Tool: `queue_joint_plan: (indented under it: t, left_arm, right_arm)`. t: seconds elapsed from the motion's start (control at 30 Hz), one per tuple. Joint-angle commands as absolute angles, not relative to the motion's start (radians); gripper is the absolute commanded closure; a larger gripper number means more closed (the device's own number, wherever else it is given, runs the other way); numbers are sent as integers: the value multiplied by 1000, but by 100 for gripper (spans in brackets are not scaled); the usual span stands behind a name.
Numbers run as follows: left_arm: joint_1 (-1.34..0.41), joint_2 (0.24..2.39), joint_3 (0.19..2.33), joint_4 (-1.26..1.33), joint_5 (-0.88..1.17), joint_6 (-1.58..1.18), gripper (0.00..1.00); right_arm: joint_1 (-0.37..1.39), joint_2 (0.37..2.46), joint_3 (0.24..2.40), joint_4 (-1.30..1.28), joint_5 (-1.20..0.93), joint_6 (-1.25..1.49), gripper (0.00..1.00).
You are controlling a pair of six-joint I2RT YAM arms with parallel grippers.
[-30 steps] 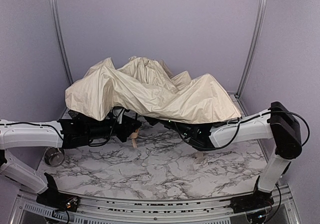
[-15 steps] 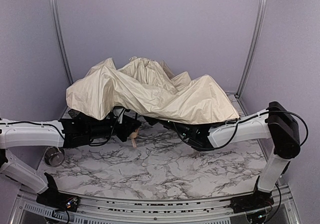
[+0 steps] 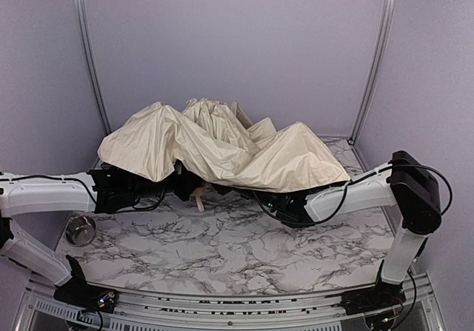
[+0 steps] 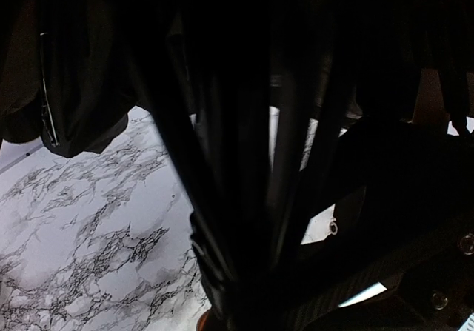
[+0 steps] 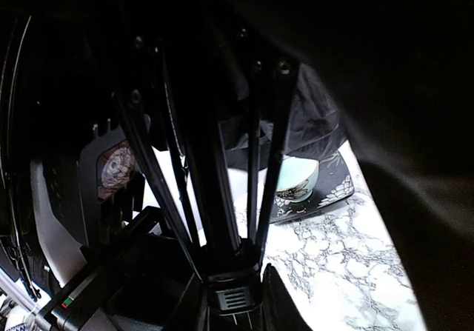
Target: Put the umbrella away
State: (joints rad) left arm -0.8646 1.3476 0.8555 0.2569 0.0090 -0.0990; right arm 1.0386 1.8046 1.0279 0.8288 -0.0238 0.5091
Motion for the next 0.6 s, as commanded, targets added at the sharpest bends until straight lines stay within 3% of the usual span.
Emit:
queue_joint_plan:
  t: [0.0,0.3,0.57]
  left_arm:
    - [-834,1267,989,747,-49,-89,100]
    - [-836,1296,878,723,-44,-117,100]
    - [-887,1402,847,482,23,-8,75]
  right_arm:
    - [1088,1867,947,460,-88,523,96]
    - [1025,1807,997,503,-142,528,100]
    - [891,1716,983,735,-145,572,100]
